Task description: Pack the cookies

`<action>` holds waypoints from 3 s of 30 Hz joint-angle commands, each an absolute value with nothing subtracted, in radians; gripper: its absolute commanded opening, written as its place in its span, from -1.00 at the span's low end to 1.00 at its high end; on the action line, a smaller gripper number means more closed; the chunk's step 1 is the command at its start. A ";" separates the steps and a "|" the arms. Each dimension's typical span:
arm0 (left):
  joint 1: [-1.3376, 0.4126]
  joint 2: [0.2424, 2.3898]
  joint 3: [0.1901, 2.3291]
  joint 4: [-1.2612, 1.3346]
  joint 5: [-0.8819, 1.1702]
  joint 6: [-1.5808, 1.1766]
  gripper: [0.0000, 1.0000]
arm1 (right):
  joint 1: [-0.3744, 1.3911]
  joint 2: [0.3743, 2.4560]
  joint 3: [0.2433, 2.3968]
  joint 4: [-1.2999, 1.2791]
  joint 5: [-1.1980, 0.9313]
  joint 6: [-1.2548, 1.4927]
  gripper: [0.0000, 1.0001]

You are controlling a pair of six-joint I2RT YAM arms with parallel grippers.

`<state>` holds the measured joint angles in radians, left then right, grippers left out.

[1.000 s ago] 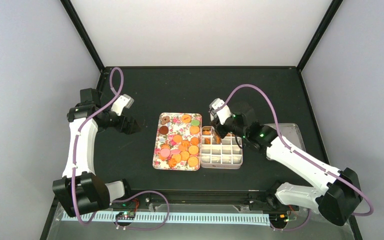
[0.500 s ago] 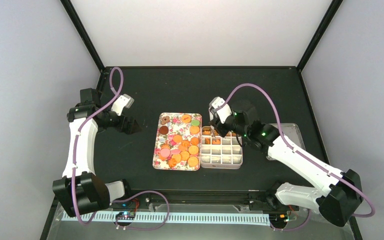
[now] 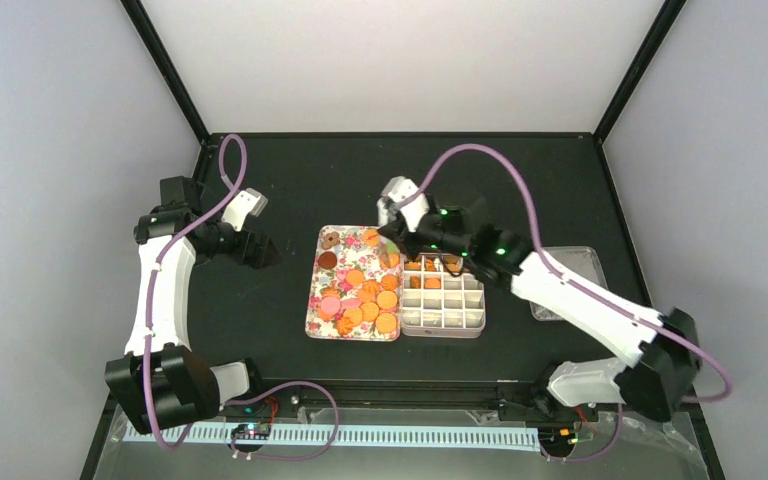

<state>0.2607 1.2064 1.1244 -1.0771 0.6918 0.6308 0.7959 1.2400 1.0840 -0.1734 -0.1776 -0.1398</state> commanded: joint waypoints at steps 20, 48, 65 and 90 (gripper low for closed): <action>0.273 1.168 1.158 -1.101 0.666 0.638 0.96 | 0.930 1.751 1.292 0.023 -0.166 -0.119 -0.32; 0.273 1.173 1.161 -1.098 0.656 0.651 0.96 | 0.874 1.534 1.206 0.034 -0.106 -0.089 -0.79; 0.272 1.215 1.126 -1.041 0.762 0.642 0.97 | 0.764 1.016 0.834 -0.216 0.148 -0.015 -0.77; 0.272 1.209 1.121 -1.038 0.770 0.649 0.97 | 0.755 0.999 0.845 -0.283 0.170 -0.037 -0.40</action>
<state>0.2634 1.2133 1.1164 -1.0466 0.7399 0.6323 0.7616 1.0176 0.8326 -0.2890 0.1741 -0.0273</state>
